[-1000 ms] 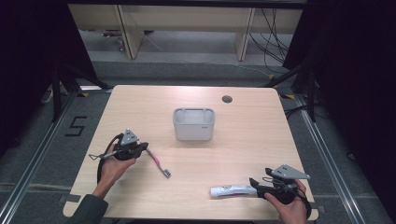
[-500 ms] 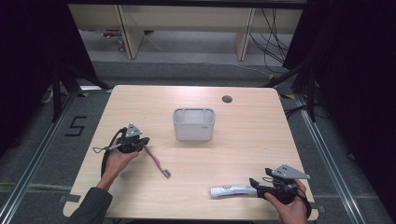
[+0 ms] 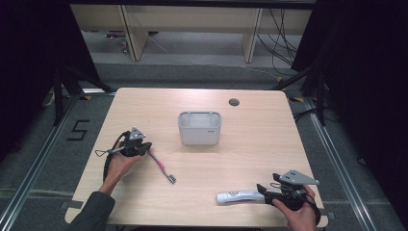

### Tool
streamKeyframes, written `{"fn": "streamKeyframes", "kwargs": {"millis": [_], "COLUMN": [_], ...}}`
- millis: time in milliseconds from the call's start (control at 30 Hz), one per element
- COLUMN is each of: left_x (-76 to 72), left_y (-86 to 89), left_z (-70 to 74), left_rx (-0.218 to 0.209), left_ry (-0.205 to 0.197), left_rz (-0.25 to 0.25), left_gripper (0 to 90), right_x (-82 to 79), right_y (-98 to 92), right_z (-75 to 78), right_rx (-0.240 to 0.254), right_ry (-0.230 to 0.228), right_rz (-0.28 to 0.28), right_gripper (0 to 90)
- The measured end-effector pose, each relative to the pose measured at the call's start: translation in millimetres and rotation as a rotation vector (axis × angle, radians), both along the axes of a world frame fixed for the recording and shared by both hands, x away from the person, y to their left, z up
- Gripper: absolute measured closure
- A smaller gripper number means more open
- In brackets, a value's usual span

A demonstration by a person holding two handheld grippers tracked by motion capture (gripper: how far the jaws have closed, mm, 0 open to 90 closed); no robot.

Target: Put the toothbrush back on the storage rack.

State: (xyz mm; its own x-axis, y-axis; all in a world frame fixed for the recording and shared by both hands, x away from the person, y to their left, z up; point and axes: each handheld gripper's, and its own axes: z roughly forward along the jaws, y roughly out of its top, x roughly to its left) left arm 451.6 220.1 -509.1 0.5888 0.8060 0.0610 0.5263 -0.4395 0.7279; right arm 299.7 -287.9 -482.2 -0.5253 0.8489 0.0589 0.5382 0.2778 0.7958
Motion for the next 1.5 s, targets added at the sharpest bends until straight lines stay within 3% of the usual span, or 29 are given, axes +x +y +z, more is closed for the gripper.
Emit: {"fn": "streamKeyframes", "kwargs": {"millis": [100,433,933,1500], "left_x": [-2.8,-16.3,-56.3,-109.1], "left_y": [2.9,19.6,37.9,36.1], "left_z": [-0.4,-4.6,-1.7,4.1], "left_rx": [0.012,0.029,0.05,0.051], "left_ry": [0.012,0.039,0.063,0.082], "left_rz": [-0.018,-0.01,-0.049,-0.09], "left_gripper": [89.6,89.6,89.4,88.3], "right_x": [-0.1,0.3,0.8,1.3], "right_y": [-0.3,0.5,1.1,2.1], "right_z": [0.6,-0.6,-0.8,-0.8], "right_rx": [-0.004,-0.001,-0.006,-0.003], "right_ry": [0.006,0.004,0.006,0.011], "right_rz": [0.0,0.001,-0.004,0.008], "right_gripper": [25.6,25.6,25.6,25.6]}}
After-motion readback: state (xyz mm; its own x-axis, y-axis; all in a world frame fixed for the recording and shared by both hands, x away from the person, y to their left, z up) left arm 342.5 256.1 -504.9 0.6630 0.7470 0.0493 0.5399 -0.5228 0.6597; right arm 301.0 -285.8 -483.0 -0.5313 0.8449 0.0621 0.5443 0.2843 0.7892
